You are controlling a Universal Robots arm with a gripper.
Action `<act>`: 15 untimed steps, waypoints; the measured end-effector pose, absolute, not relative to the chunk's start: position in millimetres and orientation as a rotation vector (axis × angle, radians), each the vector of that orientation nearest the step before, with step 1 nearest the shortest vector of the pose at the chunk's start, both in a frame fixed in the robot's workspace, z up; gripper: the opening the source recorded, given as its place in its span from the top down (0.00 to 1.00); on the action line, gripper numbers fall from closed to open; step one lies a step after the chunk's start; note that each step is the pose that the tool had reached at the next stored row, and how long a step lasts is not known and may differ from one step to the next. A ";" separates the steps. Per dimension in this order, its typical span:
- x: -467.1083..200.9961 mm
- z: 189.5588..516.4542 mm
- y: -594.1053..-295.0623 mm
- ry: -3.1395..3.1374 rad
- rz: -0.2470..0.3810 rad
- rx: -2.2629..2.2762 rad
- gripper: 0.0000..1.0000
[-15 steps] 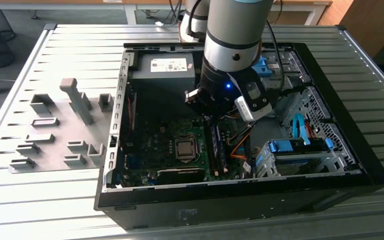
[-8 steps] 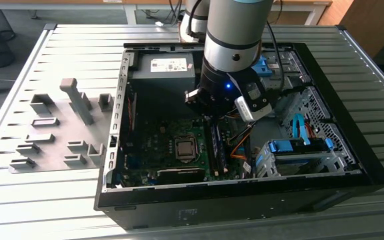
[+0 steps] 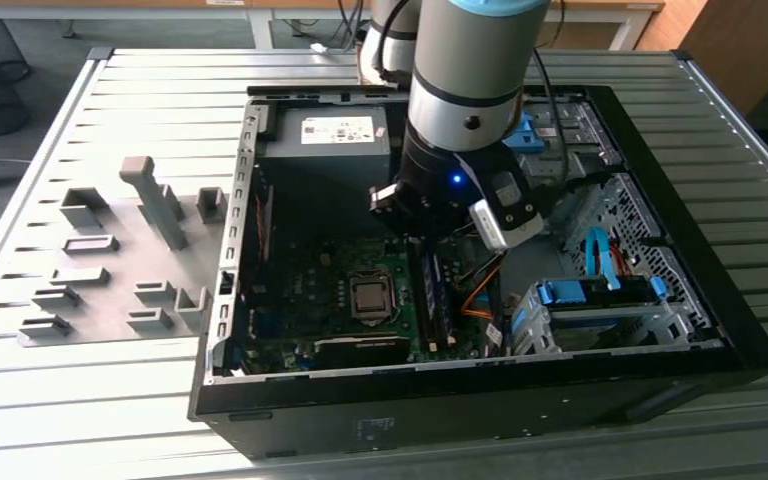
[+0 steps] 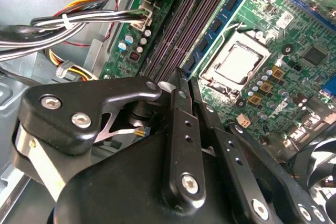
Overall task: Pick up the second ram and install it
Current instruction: 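Insert the second ram into the second slot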
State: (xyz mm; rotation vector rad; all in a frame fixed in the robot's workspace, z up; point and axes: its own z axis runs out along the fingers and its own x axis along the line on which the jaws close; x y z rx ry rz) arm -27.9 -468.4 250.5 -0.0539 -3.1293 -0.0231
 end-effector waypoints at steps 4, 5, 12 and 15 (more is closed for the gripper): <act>-27.8 249.3 -468.5 -3.129 -0.022 -0.054 0.86; -27.8 249.2 -468.5 -3.129 -0.022 -0.054 0.86; -27.8 243.8 -468.7 -3.129 -0.023 -0.054 0.86; -27.8 239.1 -470.2 -3.128 -0.023 -0.043 0.86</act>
